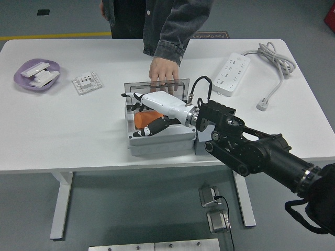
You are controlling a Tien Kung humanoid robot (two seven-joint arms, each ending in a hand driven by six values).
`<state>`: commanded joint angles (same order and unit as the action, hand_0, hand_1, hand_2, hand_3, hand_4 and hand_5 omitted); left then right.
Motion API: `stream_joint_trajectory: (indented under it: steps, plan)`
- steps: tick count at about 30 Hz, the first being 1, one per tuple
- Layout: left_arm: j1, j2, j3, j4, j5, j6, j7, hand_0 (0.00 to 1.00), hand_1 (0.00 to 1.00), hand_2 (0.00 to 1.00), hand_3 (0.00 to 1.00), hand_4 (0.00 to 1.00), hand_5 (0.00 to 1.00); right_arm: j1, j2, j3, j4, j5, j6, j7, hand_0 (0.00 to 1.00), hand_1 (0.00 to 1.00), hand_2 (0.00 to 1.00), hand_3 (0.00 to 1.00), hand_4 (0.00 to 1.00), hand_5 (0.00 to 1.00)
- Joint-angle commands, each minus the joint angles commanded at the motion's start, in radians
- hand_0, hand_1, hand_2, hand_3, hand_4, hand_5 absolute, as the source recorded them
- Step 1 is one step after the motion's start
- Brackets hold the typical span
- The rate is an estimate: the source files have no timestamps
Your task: Pick up the cylinder from the cube,place it in the box,flap close box
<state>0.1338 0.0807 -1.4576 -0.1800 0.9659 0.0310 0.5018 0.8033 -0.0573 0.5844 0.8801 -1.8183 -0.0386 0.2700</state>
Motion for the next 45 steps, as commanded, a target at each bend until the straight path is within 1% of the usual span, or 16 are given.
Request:
stream_joint_trajectory:
  steps: [1,6,7,12,13,16,18,19,21,27,30,31,34,36,39,45]
  plan:
    - [0.001,-0.001,0.001,0.0,0.0,0.0,0.0,0.898,0.818,0.88,0.949,0.932,0.773,-0.003,-0.005,0.001,0.012,0.008,0.002,-0.001,0.583,0.603,0.712,0.998,0.998,0.4]
    - [0.007,-0.004,0.003,0.0,-0.004,-0.001,-0.002,0.898,0.818,0.88,0.949,0.932,0.773,-0.021,-0.044,0.019,0.107,0.062,0.019,-0.015,0.583,0.603,0.712,0.998,0.998,0.4]
    - [0.008,-0.005,0.004,0.0,-0.005,-0.001,-0.002,0.898,0.812,0.861,0.935,0.93,0.771,-0.024,-0.057,0.024,0.133,0.078,0.027,-0.022,0.586,0.59,0.7,0.998,0.998,0.406]
    - [0.009,-0.007,0.002,0.0,-0.005,-0.001,-0.004,0.898,0.812,0.861,0.935,0.93,0.771,-0.024,-0.11,0.046,0.244,0.141,0.067,-0.052,0.586,0.59,0.7,0.998,0.998,0.406]
    - [0.009,-0.007,0.001,0.0,-0.005,0.0,-0.003,0.896,0.809,0.863,0.942,0.928,0.768,-0.02,-0.119,0.054,0.266,0.155,0.076,-0.058,0.58,0.57,0.685,0.992,0.998,0.412]
    - [0.008,-0.006,0.0,0.0,-0.003,0.0,-0.003,0.896,0.809,0.863,0.942,0.928,0.768,-0.005,-0.135,0.082,0.301,0.178,0.089,-0.066,0.58,0.57,0.685,0.992,0.998,0.412]
    - [0.006,-0.004,-0.002,0.0,0.0,0.0,-0.003,0.896,0.809,0.863,0.942,0.928,0.768,0.013,-0.142,0.106,0.292,0.186,0.092,-0.068,0.58,0.57,0.685,0.992,0.998,0.412]
    - [0.005,-0.003,-0.002,0.0,0.0,0.0,-0.003,0.896,0.809,0.866,0.939,0.921,0.761,0.021,-0.144,0.115,0.281,0.191,0.094,-0.067,0.572,0.562,0.675,0.964,0.998,0.419]
    - [0.004,-0.002,-0.004,0.0,0.003,0.0,-0.002,0.896,0.809,0.866,0.939,0.921,0.761,0.04,-0.148,0.133,0.25,0.195,0.095,-0.065,0.572,0.562,0.675,0.964,0.998,0.419]
    - [0.001,0.007,-0.003,0.0,0.007,0.0,0.003,0.895,0.808,0.866,0.938,0.916,0.753,0.103,-0.14,0.165,0.115,0.204,0.086,-0.044,0.576,0.556,0.674,0.951,0.998,0.42]
    - [0.0,0.011,-0.004,0.0,0.009,0.0,0.003,0.895,0.808,0.866,0.938,0.916,0.753,0.112,-0.135,0.166,0.047,0.205,0.078,-0.035,0.576,0.556,0.674,0.951,0.998,0.42]
    - [0.0,0.012,-0.004,0.0,0.01,0.0,0.003,0.894,0.804,0.862,0.934,0.915,0.751,0.111,-0.133,0.165,0.028,0.206,0.076,-0.033,0.615,0.568,0.676,0.943,0.998,0.426]
    - [0.0,0.011,-0.003,0.0,0.01,0.0,0.004,0.894,0.804,0.862,0.934,0.915,0.751,0.103,-0.13,0.156,-0.023,0.206,0.068,-0.026,0.615,0.568,0.676,0.943,0.998,0.426]
    - [0.0,0.01,-0.002,0.0,0.009,-0.001,0.004,0.894,0.804,0.862,0.934,0.915,0.751,0.094,-0.128,0.145,-0.036,0.203,0.064,-0.023,0.615,0.568,0.676,0.943,0.998,0.426]
    - [-0.002,0.007,0.0,0.0,0.006,-0.001,0.002,0.894,0.803,0.861,0.933,0.915,0.75,0.081,-0.127,0.127,-0.034,0.197,0.059,-0.021,0.63,0.573,0.675,0.929,0.998,0.425]
    - [-0.002,0.003,0.0,0.0,0.003,0.0,0.001,0.894,0.802,0.861,0.931,0.915,0.748,0.058,-0.138,0.096,0.013,0.186,0.051,-0.022,0.629,0.567,0.67,0.923,0.997,0.433]
